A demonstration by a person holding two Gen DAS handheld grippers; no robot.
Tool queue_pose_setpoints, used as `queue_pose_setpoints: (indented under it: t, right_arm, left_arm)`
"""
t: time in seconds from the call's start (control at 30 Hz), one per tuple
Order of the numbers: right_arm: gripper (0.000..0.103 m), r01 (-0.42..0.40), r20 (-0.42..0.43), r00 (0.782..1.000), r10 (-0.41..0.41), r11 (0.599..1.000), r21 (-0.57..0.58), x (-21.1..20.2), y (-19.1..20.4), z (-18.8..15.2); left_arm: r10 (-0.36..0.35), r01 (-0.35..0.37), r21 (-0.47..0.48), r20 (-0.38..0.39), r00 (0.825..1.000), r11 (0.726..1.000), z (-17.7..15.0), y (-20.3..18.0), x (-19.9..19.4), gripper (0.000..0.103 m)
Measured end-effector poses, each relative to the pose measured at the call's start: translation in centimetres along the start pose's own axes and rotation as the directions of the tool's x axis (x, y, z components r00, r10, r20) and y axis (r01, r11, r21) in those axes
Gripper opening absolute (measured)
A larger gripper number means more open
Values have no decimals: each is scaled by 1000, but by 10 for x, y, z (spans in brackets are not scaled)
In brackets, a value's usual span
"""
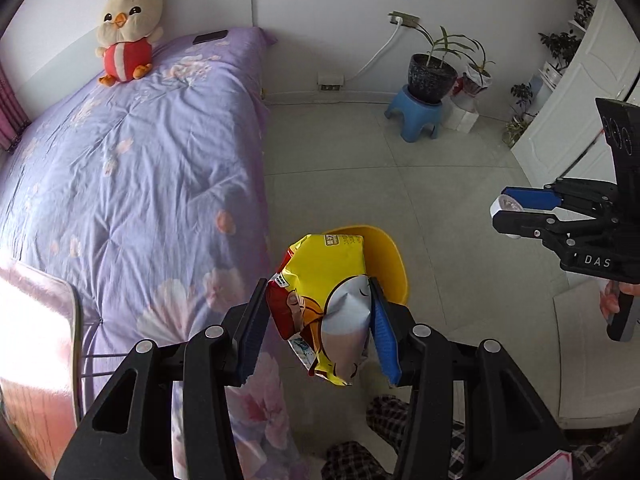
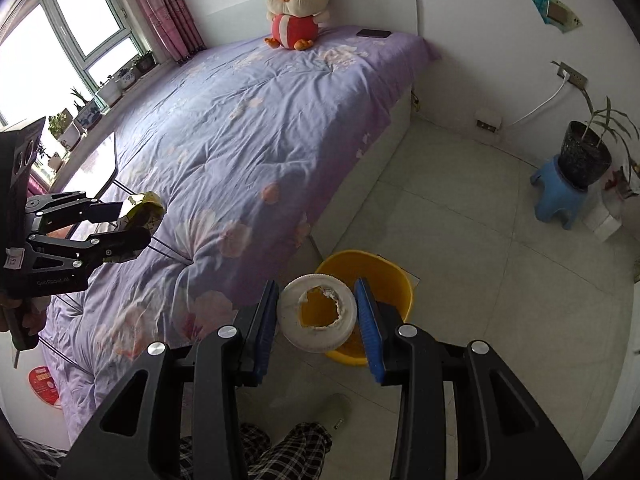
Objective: Collect trash
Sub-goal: 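Carry the chip bag and tape roll with both tools over the yellow bin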
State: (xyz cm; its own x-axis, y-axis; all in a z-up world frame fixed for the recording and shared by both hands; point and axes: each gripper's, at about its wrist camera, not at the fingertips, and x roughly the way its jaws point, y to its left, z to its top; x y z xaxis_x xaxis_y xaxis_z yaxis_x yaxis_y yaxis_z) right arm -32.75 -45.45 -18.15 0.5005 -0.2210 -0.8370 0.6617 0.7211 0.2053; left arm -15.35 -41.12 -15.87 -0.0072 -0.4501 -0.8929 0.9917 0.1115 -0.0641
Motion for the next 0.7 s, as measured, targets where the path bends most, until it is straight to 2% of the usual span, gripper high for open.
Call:
queue_pose_setpoints:
  t: [0.3,0.53,0.7]
  right_arm:
    - [40,-53,-104,993,50,998,-22,94,-57,-8]
    - [40,-77,-178,981,75,997,0,167,-90,-15]
    - [40,-85,-211,973,89,996,26,209,-106,-24]
  left_arm:
    - [-54,62,59,-121,991,996,22,-26,109,47]
    - [-50,68,71,-233,971,995,17,-30,198,47]
    - [-47,66,57,-282,958,996,13,-29,246,47]
